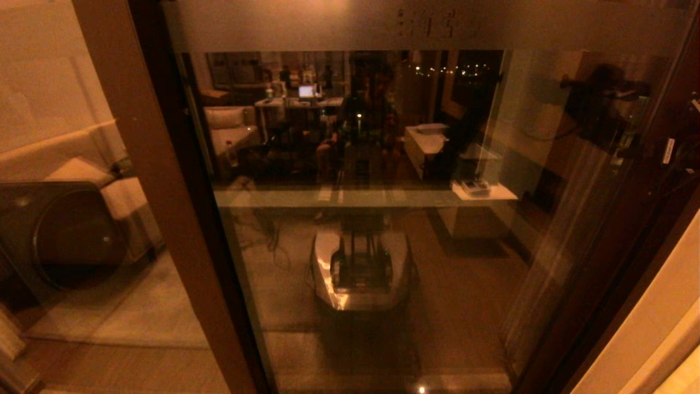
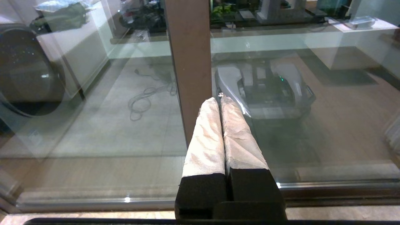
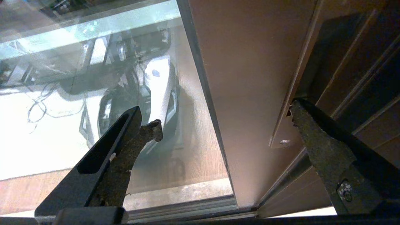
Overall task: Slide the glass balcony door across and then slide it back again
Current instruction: Open the slid door
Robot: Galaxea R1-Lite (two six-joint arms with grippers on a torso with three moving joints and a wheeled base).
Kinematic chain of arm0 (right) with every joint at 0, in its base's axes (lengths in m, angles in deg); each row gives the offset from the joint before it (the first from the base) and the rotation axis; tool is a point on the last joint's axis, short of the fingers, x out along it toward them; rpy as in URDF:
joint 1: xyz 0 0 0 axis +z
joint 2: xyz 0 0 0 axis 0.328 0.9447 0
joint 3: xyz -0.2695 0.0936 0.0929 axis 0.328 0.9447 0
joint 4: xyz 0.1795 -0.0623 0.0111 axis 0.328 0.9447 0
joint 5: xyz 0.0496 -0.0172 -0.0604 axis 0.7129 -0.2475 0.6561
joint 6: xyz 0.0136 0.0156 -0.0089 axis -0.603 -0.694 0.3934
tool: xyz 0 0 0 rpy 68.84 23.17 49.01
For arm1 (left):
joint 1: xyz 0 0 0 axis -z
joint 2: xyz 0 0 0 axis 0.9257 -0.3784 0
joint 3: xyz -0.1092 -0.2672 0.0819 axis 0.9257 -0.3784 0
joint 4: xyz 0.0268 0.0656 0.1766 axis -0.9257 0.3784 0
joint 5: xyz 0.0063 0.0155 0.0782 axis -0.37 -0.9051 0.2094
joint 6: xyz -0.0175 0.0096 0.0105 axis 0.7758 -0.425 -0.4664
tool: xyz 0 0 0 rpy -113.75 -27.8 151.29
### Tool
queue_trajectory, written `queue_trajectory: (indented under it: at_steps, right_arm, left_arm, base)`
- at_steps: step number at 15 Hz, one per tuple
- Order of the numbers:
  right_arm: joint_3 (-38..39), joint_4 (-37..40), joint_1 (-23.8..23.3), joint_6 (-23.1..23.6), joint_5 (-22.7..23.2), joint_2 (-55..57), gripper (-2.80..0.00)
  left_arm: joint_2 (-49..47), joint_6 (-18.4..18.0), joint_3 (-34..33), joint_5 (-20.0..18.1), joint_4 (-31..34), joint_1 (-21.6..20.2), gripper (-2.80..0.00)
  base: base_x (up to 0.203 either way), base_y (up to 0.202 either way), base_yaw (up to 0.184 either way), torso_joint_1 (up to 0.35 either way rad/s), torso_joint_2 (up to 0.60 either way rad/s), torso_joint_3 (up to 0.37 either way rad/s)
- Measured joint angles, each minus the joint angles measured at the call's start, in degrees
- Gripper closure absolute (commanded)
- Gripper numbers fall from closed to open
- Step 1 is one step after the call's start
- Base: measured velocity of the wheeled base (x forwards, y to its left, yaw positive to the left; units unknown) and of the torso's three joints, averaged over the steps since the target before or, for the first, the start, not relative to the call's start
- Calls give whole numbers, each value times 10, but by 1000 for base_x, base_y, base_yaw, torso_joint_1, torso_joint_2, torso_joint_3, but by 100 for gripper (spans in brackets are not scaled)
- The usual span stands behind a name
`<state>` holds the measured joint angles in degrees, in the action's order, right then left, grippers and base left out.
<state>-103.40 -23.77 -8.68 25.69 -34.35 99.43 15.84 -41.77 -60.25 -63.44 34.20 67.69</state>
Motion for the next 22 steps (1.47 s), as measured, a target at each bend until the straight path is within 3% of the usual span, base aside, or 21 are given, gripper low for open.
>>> queue_trajectory:
  at_steps: [7, 22]
  right_arm:
    - [4, -3, 0, -3, 39, -1, -280]
    - [35, 1, 16, -2, 44, -26, -280]
  left_arm:
    - [0, 0, 0, 0, 0, 0, 0]
    - [0, 0, 0, 0, 0, 0, 0]
  base:
    - [0, 0, 0, 0, 0, 0]
    - [0, 0, 0, 0, 0, 0]
